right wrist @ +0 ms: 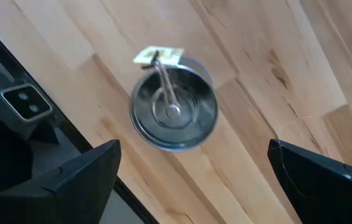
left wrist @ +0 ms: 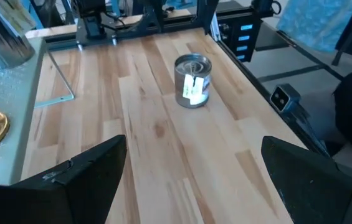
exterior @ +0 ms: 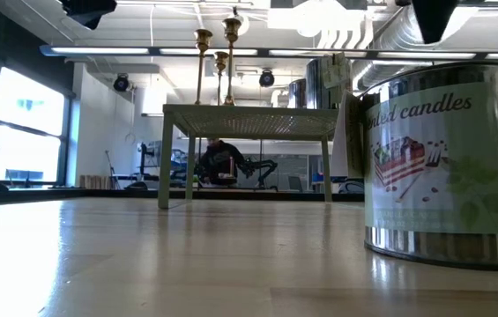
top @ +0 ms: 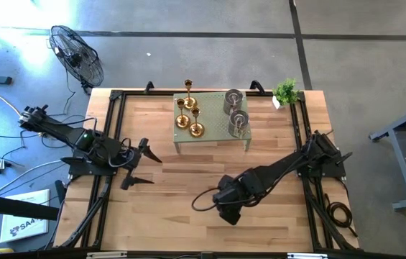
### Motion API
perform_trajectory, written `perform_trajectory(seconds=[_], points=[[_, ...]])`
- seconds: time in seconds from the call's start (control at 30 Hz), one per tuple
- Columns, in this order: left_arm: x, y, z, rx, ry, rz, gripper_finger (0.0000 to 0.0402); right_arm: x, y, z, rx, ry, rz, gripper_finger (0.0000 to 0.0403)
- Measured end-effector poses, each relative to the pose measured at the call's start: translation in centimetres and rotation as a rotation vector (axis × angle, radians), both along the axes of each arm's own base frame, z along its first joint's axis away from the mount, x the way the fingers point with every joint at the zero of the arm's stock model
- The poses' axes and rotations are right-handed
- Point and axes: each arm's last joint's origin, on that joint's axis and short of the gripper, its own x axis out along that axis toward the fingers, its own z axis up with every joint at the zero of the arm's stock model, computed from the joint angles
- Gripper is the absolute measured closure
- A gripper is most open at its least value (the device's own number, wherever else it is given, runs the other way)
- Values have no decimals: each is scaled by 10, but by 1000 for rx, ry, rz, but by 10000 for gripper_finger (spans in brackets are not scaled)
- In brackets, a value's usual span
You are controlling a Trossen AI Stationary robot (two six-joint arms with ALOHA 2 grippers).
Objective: Pick & Place candle stick holders
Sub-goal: Put the silver scented candle on the shelf
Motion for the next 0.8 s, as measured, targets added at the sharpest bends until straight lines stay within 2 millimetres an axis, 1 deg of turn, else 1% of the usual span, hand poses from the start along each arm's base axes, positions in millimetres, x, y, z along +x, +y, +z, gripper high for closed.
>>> perform_trajectory(seconds=[0.13, 0.2, 0.4, 0.57, 0.7, 0.8], points=[[0, 0, -2, 6, 5, 6, 35, 3, 1, 0, -16, -43, -5, 3], [0, 0, -2, 14, 3, 4, 35, 7, 3, -4, -27, -58, -6, 3], [1, 0, 0, 26, -26, -3, 35, 21, 19, -30, 5, -39, 11, 3], [1, -1, 1, 15, -40, -15, 35, 22, 26, -51, 2, 53, 33, 3], [2, -2, -1, 1, -44, -48, 35, 22, 27, -56, -24, 60, 47, 3], [4, -3, -12, -5, -40, -65, 35, 23, 27, -56, -54, 44, 50, 3]])
